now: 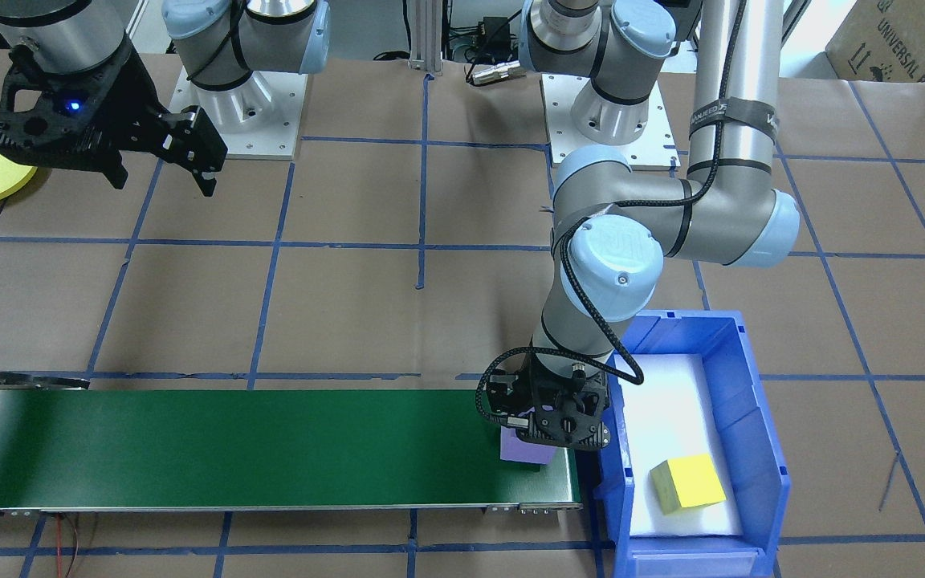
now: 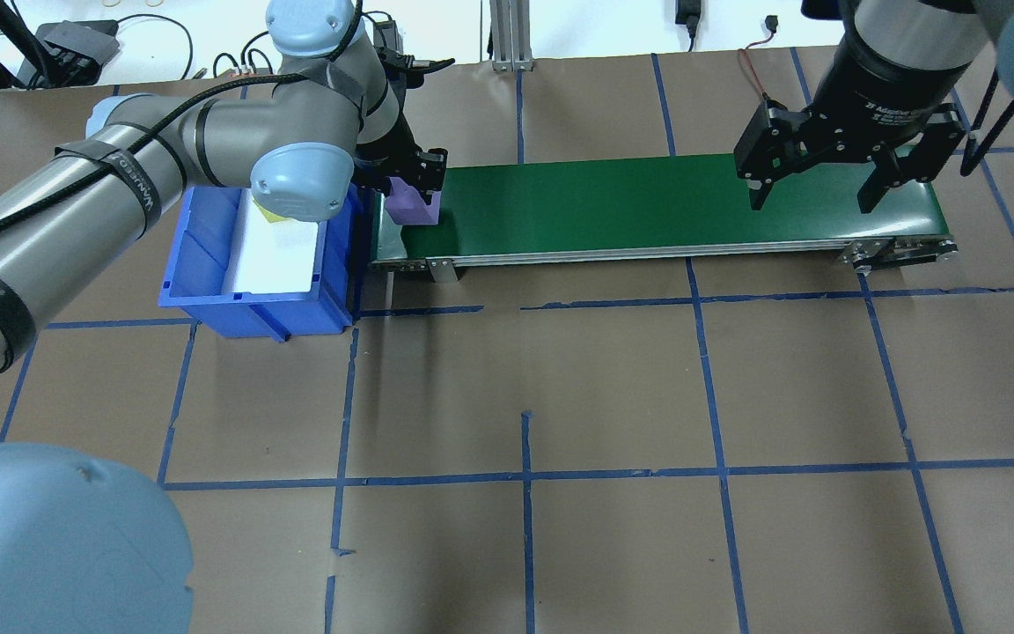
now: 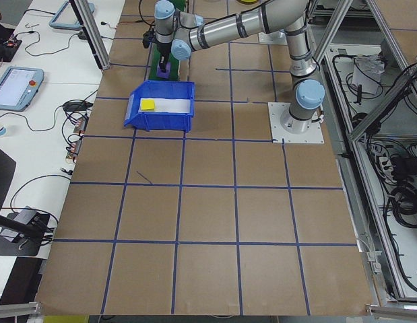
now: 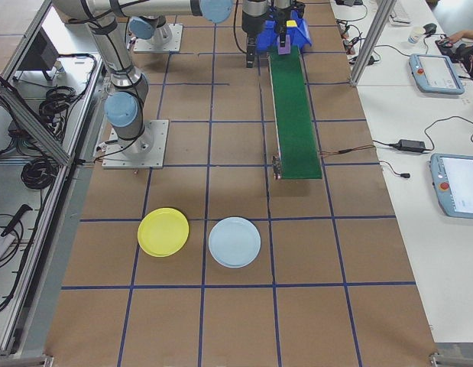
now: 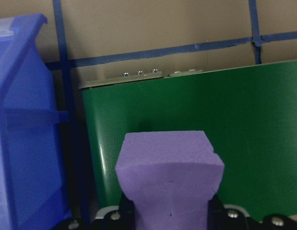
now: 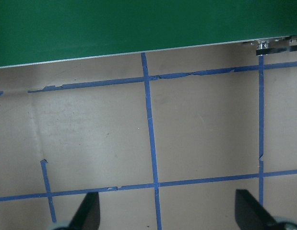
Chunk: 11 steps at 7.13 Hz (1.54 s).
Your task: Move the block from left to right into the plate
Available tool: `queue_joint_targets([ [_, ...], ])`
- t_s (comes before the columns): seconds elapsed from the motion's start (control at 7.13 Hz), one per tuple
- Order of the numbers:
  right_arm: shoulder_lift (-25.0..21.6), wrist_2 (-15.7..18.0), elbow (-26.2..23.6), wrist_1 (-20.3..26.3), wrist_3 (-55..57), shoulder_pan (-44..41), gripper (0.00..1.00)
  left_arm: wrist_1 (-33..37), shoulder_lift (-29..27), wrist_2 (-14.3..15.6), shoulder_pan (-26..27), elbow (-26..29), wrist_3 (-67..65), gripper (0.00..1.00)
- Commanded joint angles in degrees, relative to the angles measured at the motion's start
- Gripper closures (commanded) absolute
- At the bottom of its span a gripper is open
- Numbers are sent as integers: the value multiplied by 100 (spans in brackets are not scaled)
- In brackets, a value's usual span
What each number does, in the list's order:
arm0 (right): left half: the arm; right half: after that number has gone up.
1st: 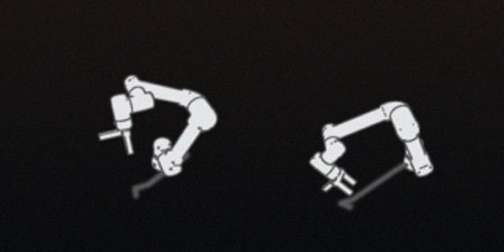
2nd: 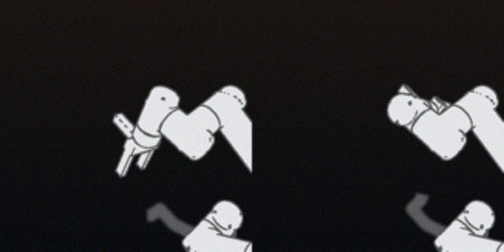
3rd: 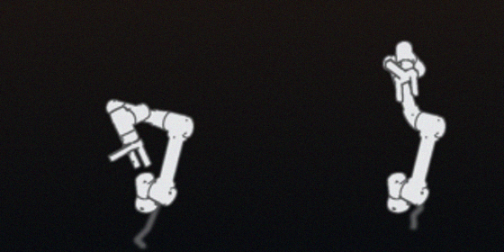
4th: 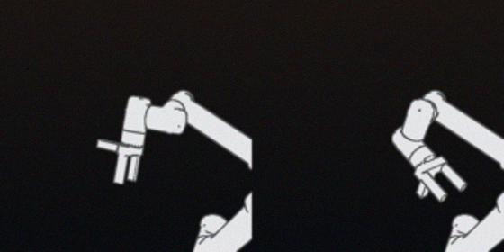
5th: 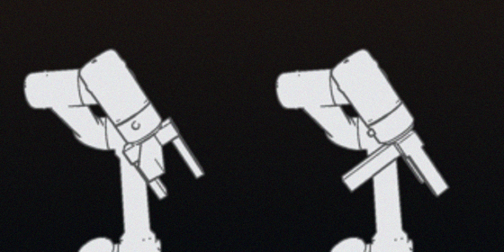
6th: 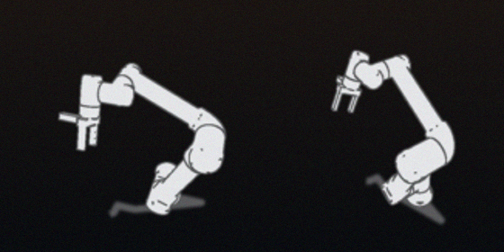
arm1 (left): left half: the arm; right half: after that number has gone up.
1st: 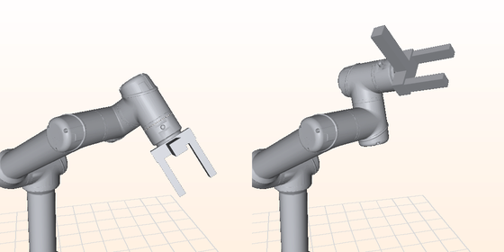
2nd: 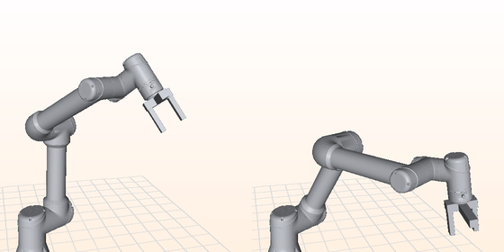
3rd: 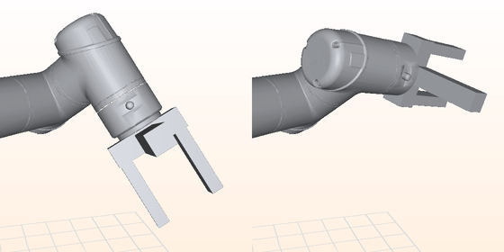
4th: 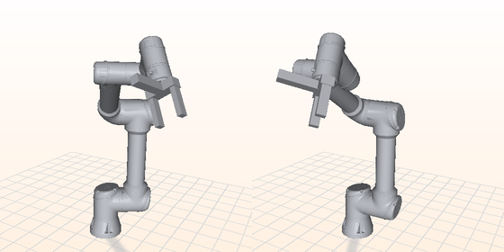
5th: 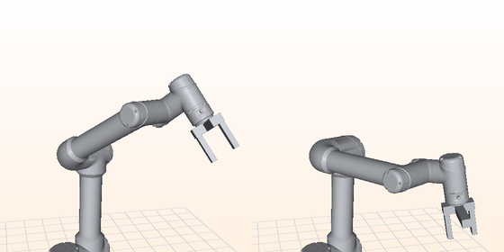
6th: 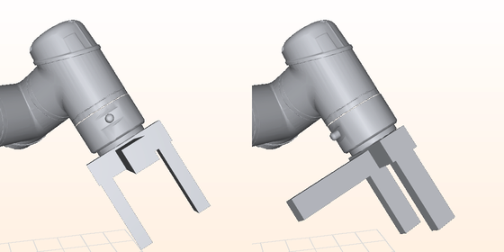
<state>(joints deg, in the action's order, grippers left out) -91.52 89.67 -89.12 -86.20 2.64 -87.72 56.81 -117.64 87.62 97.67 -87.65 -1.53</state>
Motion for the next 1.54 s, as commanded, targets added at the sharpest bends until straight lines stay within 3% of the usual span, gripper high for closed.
queue_joint_targets([
  [0.0,3,7,0,-2,0,0,0,-12,91,9,6,185,-6,0],
  [0.28,3,16,0,-2,0,0,0,372,425,88,-64,598,56,0],
  [0.7,3,24,0,6,0,9,0,972,638,88,-1125,679,791,0],
  [1.4,3,33,0,6,0,9,0,262,-284,45,-1716,661,839,0],
])
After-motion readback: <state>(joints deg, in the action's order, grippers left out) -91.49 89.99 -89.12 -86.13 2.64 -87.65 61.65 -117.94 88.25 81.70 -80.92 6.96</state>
